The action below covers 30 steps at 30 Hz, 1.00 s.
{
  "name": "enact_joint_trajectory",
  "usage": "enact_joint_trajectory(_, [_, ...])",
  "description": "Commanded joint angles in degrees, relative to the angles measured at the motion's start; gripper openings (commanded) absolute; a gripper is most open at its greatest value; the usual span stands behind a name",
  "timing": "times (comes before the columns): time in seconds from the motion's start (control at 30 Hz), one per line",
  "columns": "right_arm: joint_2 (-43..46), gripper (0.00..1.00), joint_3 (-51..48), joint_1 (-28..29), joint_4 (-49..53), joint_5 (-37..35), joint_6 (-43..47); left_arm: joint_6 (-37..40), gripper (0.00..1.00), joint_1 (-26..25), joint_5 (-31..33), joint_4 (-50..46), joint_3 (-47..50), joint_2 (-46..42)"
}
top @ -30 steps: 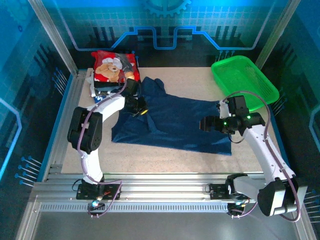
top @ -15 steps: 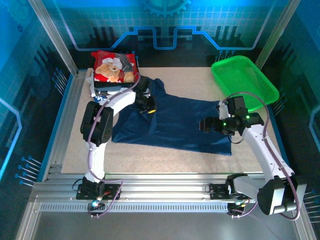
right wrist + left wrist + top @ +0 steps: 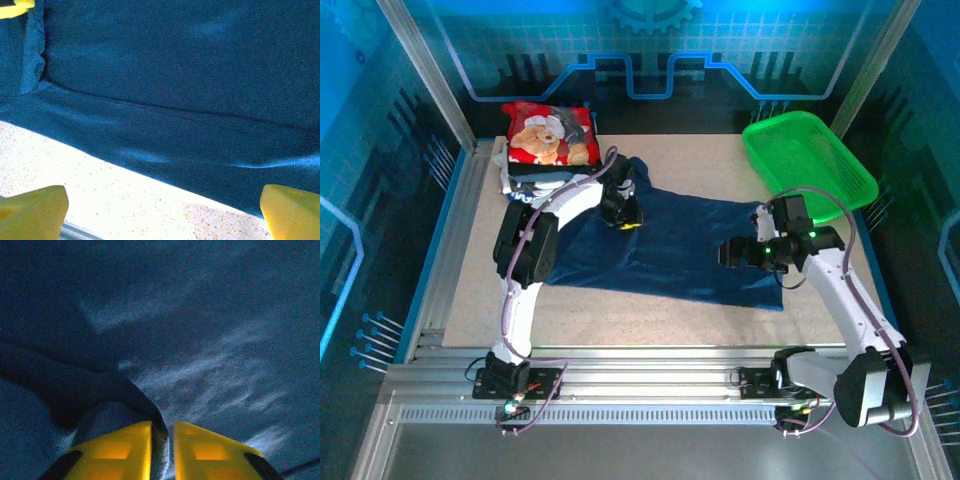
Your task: Fold and stack the t-shirts
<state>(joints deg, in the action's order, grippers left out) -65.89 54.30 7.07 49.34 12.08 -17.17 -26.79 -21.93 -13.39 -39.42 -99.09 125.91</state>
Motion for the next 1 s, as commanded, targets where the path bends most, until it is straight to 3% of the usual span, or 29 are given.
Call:
enact_joint_trajectory(0.0, [-0.6,1.00,-0.9,0.0,-0.4,0.3,-1.8,-1.5,0.51,-0.4,-1.4,2.7,-0.4,-2.6])
enact_joint_trajectory(0.13, [-2.3,1.00,-0.6,0.4,-1.4,0.2,-3.8,-4.6,0.71,0.2,0.1,4.0,0.6,-8.3])
enact_joint_trajectory(0.3, [-8.0,1.00,2.1,3.8,-3.0,-0.7,-6.0,-10.2,0.75,5.1,3.3,5.9,12.6,-19.9])
enact_joint_trajectory(0.43, [-15.9,0.98,5.5,7.0,-3.3,-3.8,-8.6,-10.8,0.68,9.3,2.4,8.5,24.6,-24.2])
enact_joint_trajectory(0.63, [-27.0,0.83,9.5,9.4,-5.4,-6.3,-11.8,-11.3,0.47,10.9,3.7,13.6,37.2,-25.8])
enact_joint_trajectory(0.97, [-38.8,0.69,15.1,13.7,-0.6,-15.6,-11.5,-18.1,0.40,11.1,5.6,17.0,54.9,-28.4])
